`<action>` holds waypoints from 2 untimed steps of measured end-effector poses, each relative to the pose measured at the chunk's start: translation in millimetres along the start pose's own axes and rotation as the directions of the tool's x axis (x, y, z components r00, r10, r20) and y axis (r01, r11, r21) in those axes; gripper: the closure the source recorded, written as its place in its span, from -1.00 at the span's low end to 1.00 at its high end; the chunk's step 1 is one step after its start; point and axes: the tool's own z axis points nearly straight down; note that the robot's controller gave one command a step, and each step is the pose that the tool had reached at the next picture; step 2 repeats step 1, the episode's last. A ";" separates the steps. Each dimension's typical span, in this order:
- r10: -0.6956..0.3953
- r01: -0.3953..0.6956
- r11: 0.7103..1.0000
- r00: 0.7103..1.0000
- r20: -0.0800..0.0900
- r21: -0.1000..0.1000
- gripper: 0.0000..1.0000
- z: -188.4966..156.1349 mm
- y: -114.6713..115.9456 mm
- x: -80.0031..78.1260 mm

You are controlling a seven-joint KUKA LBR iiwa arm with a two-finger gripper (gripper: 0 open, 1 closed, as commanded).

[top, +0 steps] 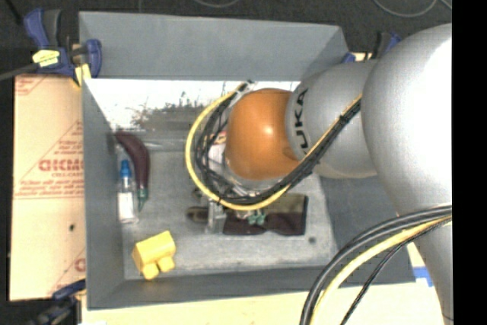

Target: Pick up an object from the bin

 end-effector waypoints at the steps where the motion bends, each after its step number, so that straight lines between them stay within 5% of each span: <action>1: 0.001 -0.001 1.000 1.000 -0.003 0.000 1.00 -5.2 -0.1 1.0; 2: 0.001 -0.001 1.000 1.000 -0.003 0.000 1.00 -5.2 -0.1 1.0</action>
Offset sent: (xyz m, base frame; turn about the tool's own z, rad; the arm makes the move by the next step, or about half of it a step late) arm 0.0001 0.0001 0.0477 0.0000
